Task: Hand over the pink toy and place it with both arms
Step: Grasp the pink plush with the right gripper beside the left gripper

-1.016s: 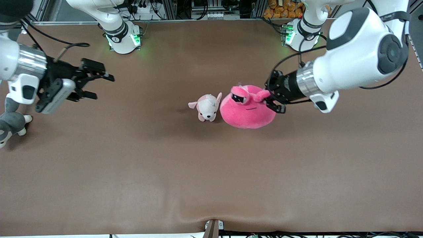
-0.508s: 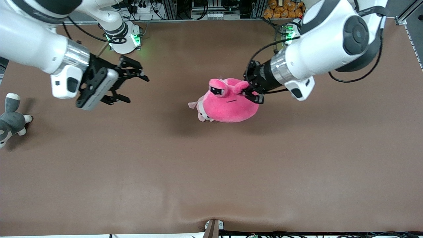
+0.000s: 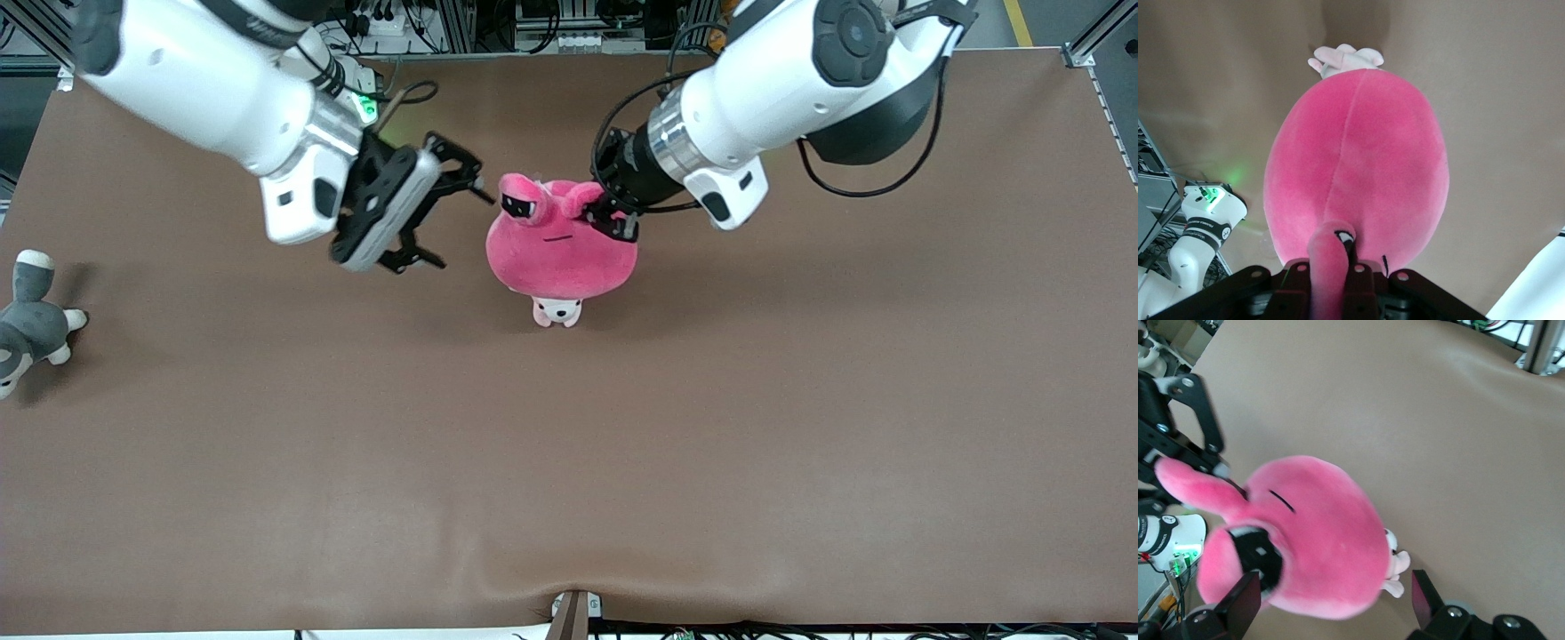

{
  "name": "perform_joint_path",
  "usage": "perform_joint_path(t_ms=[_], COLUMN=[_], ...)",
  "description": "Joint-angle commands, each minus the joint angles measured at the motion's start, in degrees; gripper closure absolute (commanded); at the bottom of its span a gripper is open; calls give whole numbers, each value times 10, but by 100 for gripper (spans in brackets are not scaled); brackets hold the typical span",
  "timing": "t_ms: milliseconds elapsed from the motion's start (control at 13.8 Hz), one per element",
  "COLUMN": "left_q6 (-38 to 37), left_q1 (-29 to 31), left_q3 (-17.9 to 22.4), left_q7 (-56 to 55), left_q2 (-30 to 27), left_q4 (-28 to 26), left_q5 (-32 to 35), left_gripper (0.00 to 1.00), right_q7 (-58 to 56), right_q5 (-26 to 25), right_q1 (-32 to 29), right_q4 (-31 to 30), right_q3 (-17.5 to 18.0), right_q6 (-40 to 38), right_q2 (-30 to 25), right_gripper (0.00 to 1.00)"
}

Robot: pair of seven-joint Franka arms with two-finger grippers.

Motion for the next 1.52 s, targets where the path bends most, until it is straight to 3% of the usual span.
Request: perform_joint_path(t_ms=[0, 653, 1452], left_q6=[3, 2, 3], left_q1=[-12, -12, -11], left_q3=[5, 3, 5], left_q7=[-11, -12, -9], left_q2=[0, 0, 4], left_q4=[9, 8, 7], left_q5=[2, 2, 3], left_gripper=[100, 100, 100], right_q7=[11, 33, 30], right_q5=[8, 6, -27], right_q1=[8, 24, 66], right_q4=[10, 10, 10], right_q3=[-6, -3, -5], right_q6=[-4, -83, -39], right_q2=[-1, -18, -11], right_gripper=[0, 0, 0])
